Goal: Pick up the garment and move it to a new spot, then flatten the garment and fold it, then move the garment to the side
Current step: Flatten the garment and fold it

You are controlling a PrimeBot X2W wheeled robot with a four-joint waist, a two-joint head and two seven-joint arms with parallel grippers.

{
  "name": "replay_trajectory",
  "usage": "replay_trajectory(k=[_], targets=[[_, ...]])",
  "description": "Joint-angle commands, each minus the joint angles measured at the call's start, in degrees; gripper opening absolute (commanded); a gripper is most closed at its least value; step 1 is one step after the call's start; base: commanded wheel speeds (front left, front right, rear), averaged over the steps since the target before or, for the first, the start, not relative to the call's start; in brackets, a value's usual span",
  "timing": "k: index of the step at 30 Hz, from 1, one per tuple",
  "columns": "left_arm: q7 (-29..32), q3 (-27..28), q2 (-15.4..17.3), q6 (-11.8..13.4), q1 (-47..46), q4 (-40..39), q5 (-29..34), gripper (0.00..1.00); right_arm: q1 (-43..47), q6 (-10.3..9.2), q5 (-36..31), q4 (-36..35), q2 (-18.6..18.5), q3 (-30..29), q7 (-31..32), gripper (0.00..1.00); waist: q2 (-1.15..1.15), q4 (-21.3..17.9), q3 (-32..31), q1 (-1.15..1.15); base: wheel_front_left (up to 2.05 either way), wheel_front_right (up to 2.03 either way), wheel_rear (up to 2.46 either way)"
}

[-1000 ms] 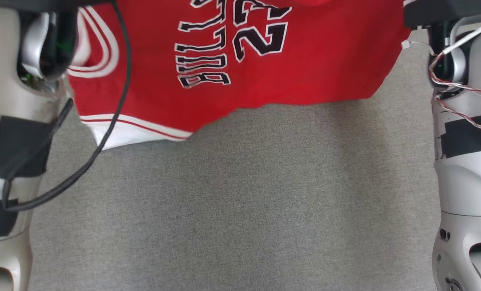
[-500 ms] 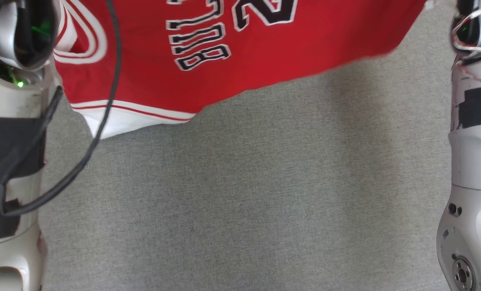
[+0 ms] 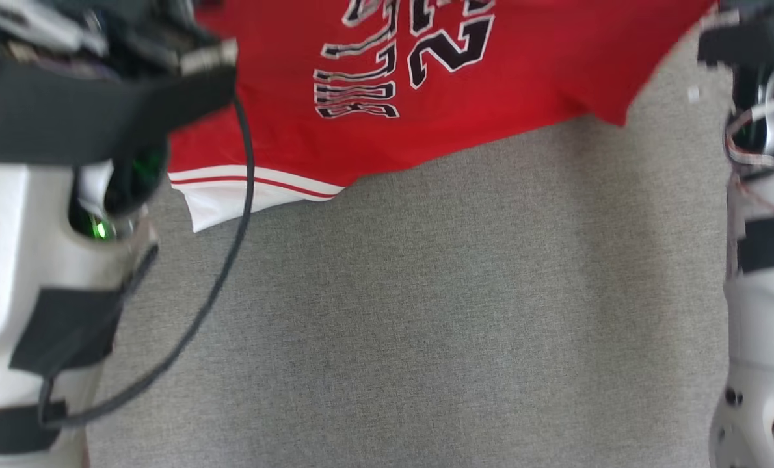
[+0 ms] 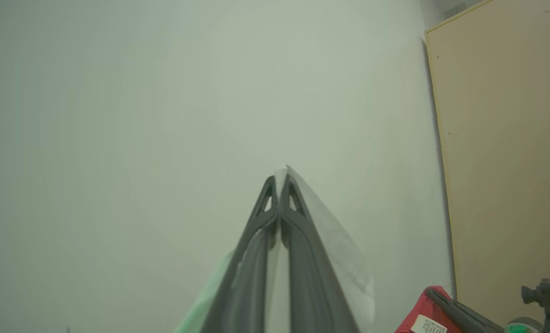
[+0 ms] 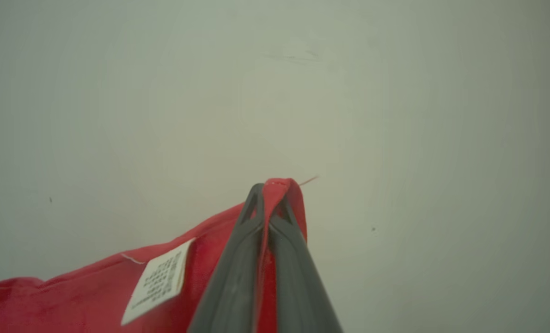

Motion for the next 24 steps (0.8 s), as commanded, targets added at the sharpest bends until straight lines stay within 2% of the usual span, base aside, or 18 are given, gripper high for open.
replay_trajectory(k=[1, 6, 14, 24], targets=[[-0.2, -0.2, 0.3, 0.1, 1.6, -0.6, -0.9, 0.0, 1.9, -0.14, 0.5, -0.7, -0.3, -0.1, 0.0, 0.0, 0.0, 0.4, -0.8, 0.0, 0.0, 0.0, 0.0], [-0.2, -1.1, 1.3, 0.1, 7.1, -2.4, -2.4, 0.0, 8.6, -0.14, 1.3, -4.9, -1.0, -1.5, 1.6, 0.0, 0.0, 0.9, -2.9, 0.0, 0.0, 0.0, 0.0], [-0.2, -1.2, 1.8, 0.1, 17.4, -6.1, -4.1, 0.0, 21.5, -0.14, 2.8, -14.1, 0.2, -6.6, 7.2, 0.0, 0.0, 2.0, -6.4, 0.0, 0.0, 0.0, 0.0], [-0.2, -0.3, 0.6, 0.1, 32.7, -12.1, -5.6, 0.0, 38.0, -0.14, 4.6, -27.2, 6.5, -15.9, 14.5, 0.0, 0.0, 4.2, -10.0, 0.0, 0.0, 0.0, 0.0]])
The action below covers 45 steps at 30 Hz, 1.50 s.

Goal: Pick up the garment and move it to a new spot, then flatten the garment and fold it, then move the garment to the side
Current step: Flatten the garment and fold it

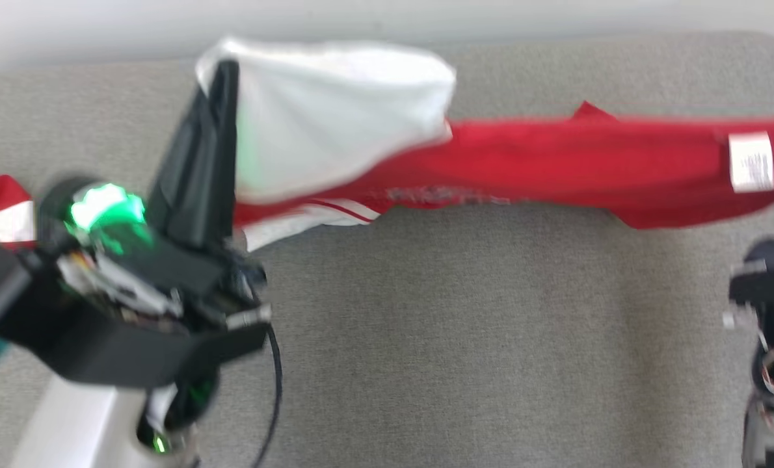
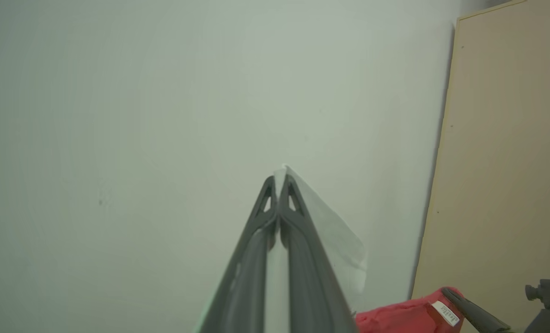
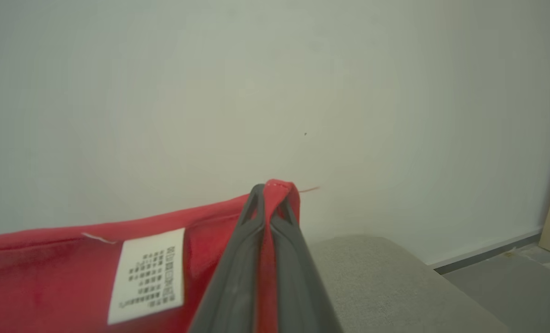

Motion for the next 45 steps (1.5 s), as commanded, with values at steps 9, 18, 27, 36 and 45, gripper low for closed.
replay_trajectory(k=[9, 18, 27, 36, 45], targets=[[-0.2, -1.3, -0.8, 0.1, 13.0, -2.8, -1.0, 0.0, 10.8, -0.14, 2.6, -5.5, 2.8, -4.8, 4.4, 0.0, 0.0, 2.0, -3.1, 0.01, 0.0, 0.0, 0.0], [0.8, -8.0, 4.9, 0.1, 24.1, -1.2, -11.9, 0.0, 20.5, -0.14, 7.7, -2.8, 2.9, -5.2, 13.4, 0.0, 0.0, 2.3, -5.7, 0.01, 0.0, 0.0, 0.0], [8.9, -9.4, 9.9, 1.0, 31.7, 1.4, -25.7, 0.0, 25.4, -0.14, 8.8, 1.9, 3.0, -5.4, 23.9, 0.0, 0.0, 2.7, -7.2, 0.01, 0.0, 0.0, 0.0], [18.5, -10.0, 14.0, 6.3, 37.0, 0.9, -34.2, 0.0, 29.3, -0.14, 11.3, 3.2, 3.0, -6.0, 33.2, 0.0, 0.0, 3.3, -7.3, 0.01, 0.0, 0.0, 0.0], [27.1, -11.7, 17.6, 11.5, 40.8, -2.7, -40.4, 0.0, 32.6, -0.14, 13.3, 0.4, 3.0, -6.5, 39.6, 0.0, 0.0, 3.2, -7.1, 0.01, 0.0, 0.0, 0.0]])
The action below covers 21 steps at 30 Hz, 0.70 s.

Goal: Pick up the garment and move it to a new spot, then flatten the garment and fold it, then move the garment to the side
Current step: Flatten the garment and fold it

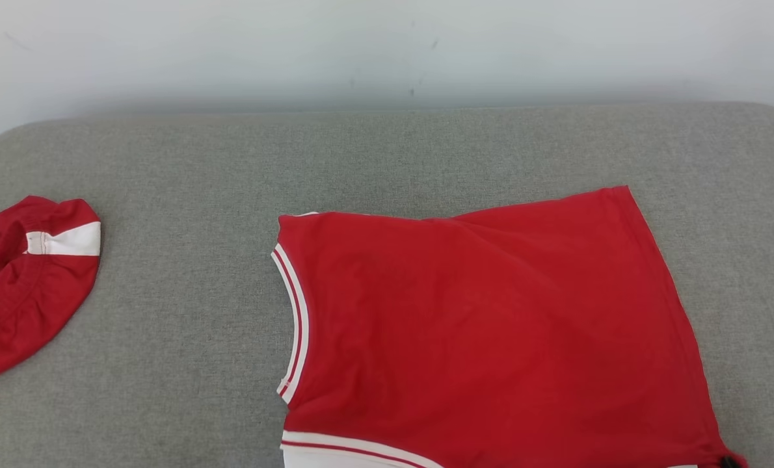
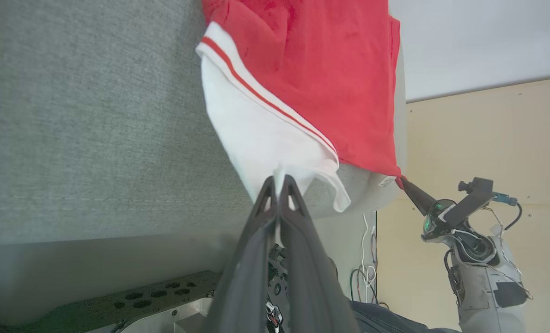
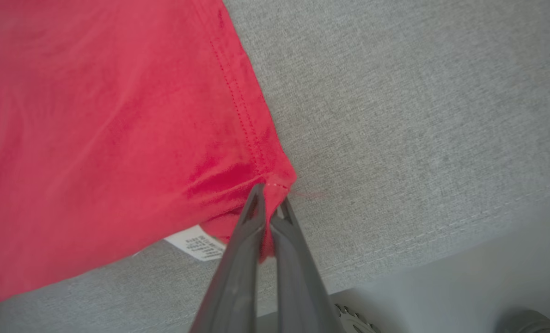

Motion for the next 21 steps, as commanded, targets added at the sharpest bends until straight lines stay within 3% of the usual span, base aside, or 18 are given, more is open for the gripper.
replay_trajectory(k=[1, 8, 14, 21], targets=[[0.1, 0.5, 0.5, 0.6, 0.4, -1.1, -0.5, 0.0, 0.6, -0.14, 0.5, -1.0, 0.1, -0.4, 0.6, 0.0, 0.0, -0.1, 0.2, 0.0, 0.0, 0.0, 0.0], [-5.1, 3.1, -0.9, -1.4, -4.2, -1.4, 4.3, 0.0, -2.1, -0.14, 0.1, -3.3, 0.1, -0.6, -2.1, 0.0, 0.0, -0.5, 1.2, 0.0, 0.0, 0.0, 0.0], [-9.2, 1.3, -6.0, -5.0, -14.9, 5.5, 11.7, 0.0, -7.6, -0.14, -1.7, -2.2, 0.1, 2.8, -5.0, 0.0, 0.0, -0.6, 2.8, 0.0, 0.0, 0.0, 0.0], [-13.6, -0.7, -10.6, -7.1, -24.9, 14.4, 19.4, 0.0, -12.9, -0.14, -5.0, -0.3, 0.1, 2.9, -8.3, 0.0, 0.0, -0.2, 4.9, 0.0, 0.0, 0.0, 0.0]])
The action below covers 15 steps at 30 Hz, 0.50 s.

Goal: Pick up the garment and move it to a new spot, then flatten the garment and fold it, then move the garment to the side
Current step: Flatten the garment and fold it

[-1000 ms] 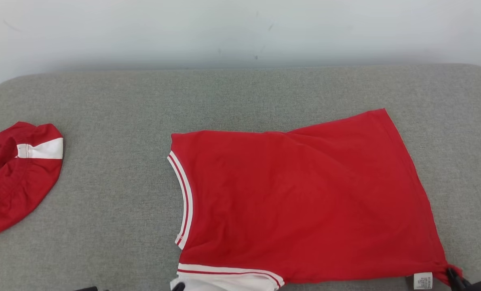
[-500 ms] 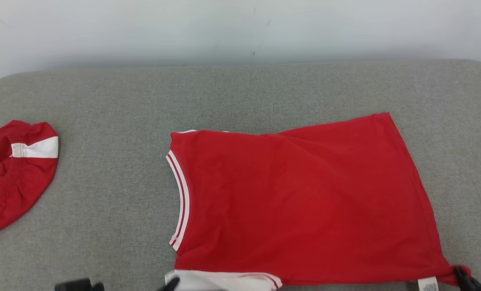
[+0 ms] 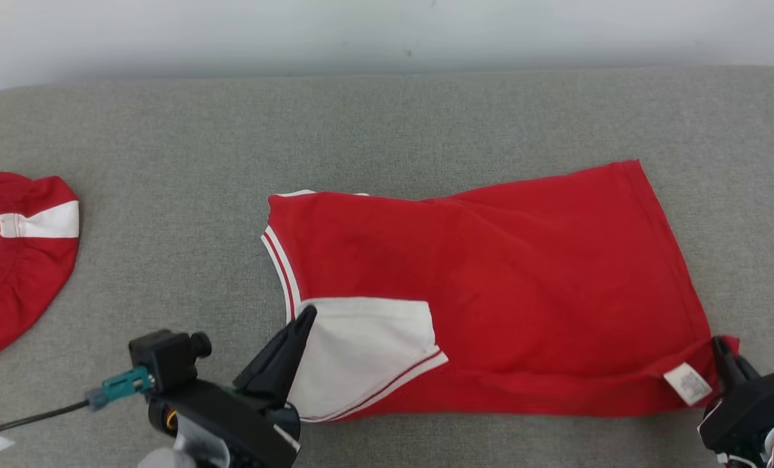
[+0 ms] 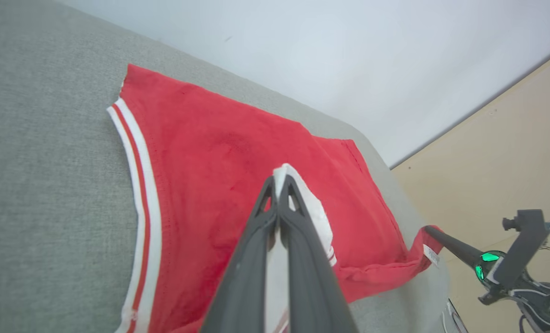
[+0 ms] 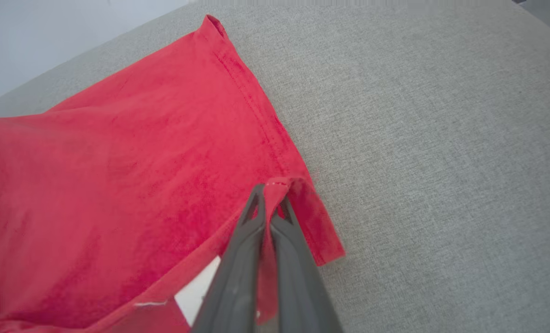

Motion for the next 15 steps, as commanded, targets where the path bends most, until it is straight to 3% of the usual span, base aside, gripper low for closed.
replay_trajectory(k=[1, 15], targets=[[-0.6, -0.3, -0.6, -0.5, -1.5, 1.0, 1.1, 0.0, -1.2, -0.14, -0.5, 0.4, 0.2, -0.3, -0.9, 0.0, 0.0, 0.1, 0.8, -0.01, 0.0, 0.0, 0.0], [-8.1, -1.2, -5.0, -3.0, -9.7, 10.9, 5.7, 0.0, -7.8, -0.14, -4.1, 5.1, 0.2, -2.5, -10.4, 0.0, 0.0, 0.7, 3.2, -0.01, 0.0, 0.0, 0.0]])
